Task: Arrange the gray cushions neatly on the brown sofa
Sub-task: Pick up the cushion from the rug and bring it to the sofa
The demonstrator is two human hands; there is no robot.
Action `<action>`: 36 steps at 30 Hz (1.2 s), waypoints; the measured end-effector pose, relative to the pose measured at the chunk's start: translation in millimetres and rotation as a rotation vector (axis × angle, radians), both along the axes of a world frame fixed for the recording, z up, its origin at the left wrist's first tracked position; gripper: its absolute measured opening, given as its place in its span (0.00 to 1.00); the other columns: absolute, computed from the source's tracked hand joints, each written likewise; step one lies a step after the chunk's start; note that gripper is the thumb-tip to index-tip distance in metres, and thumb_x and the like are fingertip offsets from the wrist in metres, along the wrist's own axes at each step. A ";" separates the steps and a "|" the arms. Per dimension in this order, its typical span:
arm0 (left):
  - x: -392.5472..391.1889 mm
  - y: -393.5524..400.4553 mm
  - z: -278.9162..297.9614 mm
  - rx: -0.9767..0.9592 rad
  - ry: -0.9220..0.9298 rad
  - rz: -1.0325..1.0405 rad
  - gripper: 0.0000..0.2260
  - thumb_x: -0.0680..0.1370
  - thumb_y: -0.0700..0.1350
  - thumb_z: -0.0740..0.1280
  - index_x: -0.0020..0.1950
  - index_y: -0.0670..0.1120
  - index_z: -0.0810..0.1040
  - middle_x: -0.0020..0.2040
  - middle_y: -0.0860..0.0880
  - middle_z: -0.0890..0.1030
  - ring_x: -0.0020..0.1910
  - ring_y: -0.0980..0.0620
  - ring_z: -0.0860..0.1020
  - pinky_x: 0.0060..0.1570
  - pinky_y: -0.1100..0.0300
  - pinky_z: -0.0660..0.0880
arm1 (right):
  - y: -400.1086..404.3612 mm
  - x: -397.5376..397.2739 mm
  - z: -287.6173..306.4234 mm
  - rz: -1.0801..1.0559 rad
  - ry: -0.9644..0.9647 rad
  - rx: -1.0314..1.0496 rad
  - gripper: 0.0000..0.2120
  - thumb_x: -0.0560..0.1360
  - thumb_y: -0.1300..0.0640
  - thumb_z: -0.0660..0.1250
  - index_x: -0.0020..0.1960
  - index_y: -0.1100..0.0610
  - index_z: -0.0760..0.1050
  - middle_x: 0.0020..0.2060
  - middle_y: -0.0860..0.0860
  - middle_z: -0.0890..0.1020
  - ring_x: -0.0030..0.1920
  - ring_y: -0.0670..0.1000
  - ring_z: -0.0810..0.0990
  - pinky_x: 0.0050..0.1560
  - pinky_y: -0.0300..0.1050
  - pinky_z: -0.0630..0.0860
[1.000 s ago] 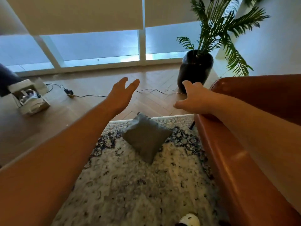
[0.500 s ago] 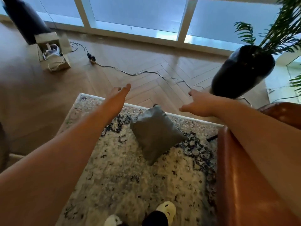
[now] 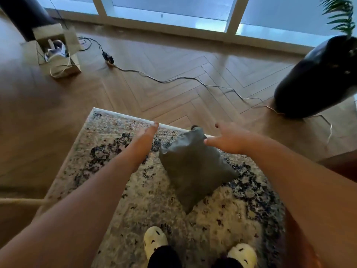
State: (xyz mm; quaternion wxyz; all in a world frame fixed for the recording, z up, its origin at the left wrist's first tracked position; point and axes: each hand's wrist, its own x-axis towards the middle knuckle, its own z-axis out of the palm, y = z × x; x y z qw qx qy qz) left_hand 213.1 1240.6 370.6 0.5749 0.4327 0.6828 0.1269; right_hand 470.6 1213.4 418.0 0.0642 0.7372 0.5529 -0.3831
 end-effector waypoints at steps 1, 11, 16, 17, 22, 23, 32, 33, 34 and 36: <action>2.9 -2.7 -15.1 -0.030 0.000 0.008 0.36 0.82 0.71 0.53 0.85 0.52 0.57 0.85 0.43 0.59 0.81 0.37 0.61 0.75 0.34 0.62 | -0.6 -0.1 -17.3 0.010 0.001 -0.036 0.37 0.79 0.43 0.71 0.80 0.58 0.64 0.73 0.62 0.74 0.67 0.62 0.77 0.64 0.58 0.78; 50.4 -12.8 -202.0 -0.137 -0.021 0.215 0.32 0.83 0.69 0.55 0.81 0.51 0.62 0.79 0.45 0.68 0.74 0.42 0.68 0.75 0.35 0.65 | 18.2 40.0 -219.4 -0.009 0.070 -0.125 0.42 0.77 0.34 0.68 0.84 0.51 0.59 0.80 0.57 0.67 0.75 0.61 0.71 0.72 0.61 0.72; 59.8 -14.9 -312.5 -0.288 -0.039 0.413 0.40 0.81 0.71 0.57 0.86 0.51 0.53 0.84 0.43 0.60 0.80 0.35 0.62 0.77 0.33 0.62 | 27.4 61.1 -326.7 -0.112 0.050 -0.125 0.51 0.74 0.26 0.66 0.86 0.52 0.53 0.84 0.56 0.57 0.82 0.62 0.59 0.78 0.65 0.63; 58.5 -15.3 -330.8 -0.328 -0.052 0.448 0.41 0.80 0.72 0.58 0.86 0.51 0.51 0.85 0.43 0.59 0.81 0.35 0.60 0.77 0.33 0.60 | 29.9 63.6 -344.9 -0.142 0.053 -0.118 0.51 0.73 0.25 0.65 0.86 0.51 0.52 0.85 0.57 0.56 0.82 0.63 0.59 0.78 0.66 0.63; 57.4 -12.2 -402.0 -0.478 -0.166 0.460 0.41 0.77 0.75 0.58 0.84 0.53 0.62 0.80 0.45 0.70 0.77 0.38 0.67 0.74 0.32 0.61 | 43.5 76.0 -417.4 -0.315 0.044 -0.069 0.52 0.72 0.24 0.65 0.86 0.48 0.50 0.85 0.58 0.54 0.82 0.67 0.57 0.77 0.71 0.62; 60.2 -13.1 -410.6 -0.488 -0.209 0.464 0.41 0.76 0.76 0.59 0.82 0.52 0.66 0.72 0.47 0.78 0.69 0.42 0.74 0.70 0.36 0.67 | 45.8 78.6 -429.0 -0.346 0.041 -0.060 0.52 0.72 0.25 0.66 0.86 0.48 0.51 0.84 0.58 0.55 0.81 0.67 0.58 0.77 0.71 0.62; 96.2 -13.3 -416.0 -0.456 -0.308 0.515 0.41 0.68 0.68 0.76 0.75 0.49 0.74 0.68 0.41 0.81 0.66 0.35 0.79 0.71 0.34 0.72 | 33.0 74.3 -454.3 -0.682 0.450 -0.179 0.56 0.60 0.33 0.75 0.82 0.50 0.59 0.69 0.58 0.76 0.61 0.63 0.80 0.61 0.64 0.80; 99.6 -13.8 -409.4 -0.430 -0.281 0.543 0.41 0.68 0.66 0.77 0.75 0.48 0.72 0.68 0.41 0.81 0.66 0.35 0.79 0.71 0.34 0.72 | 29.3 70.8 -450.2 -0.703 0.445 -0.164 0.57 0.59 0.31 0.74 0.82 0.50 0.59 0.69 0.58 0.75 0.62 0.64 0.79 0.62 0.64 0.79; 102.9 -14.0 -401.8 -0.391 -0.254 0.575 0.41 0.68 0.63 0.79 0.75 0.46 0.71 0.67 0.41 0.81 0.64 0.36 0.80 0.69 0.35 0.74 | 25.3 67.5 -444.9 -0.726 0.431 -0.144 0.59 0.57 0.28 0.73 0.81 0.51 0.60 0.70 0.58 0.75 0.65 0.64 0.78 0.64 0.65 0.78; 108.7 -13.1 -383.8 -0.288 -0.233 0.609 0.39 0.69 0.58 0.80 0.75 0.48 0.69 0.66 0.42 0.81 0.62 0.38 0.81 0.66 0.37 0.77 | 17.1 61.5 -431.3 -0.753 0.405 -0.104 0.62 0.55 0.22 0.68 0.81 0.51 0.61 0.73 0.57 0.73 0.70 0.64 0.75 0.70 0.66 0.73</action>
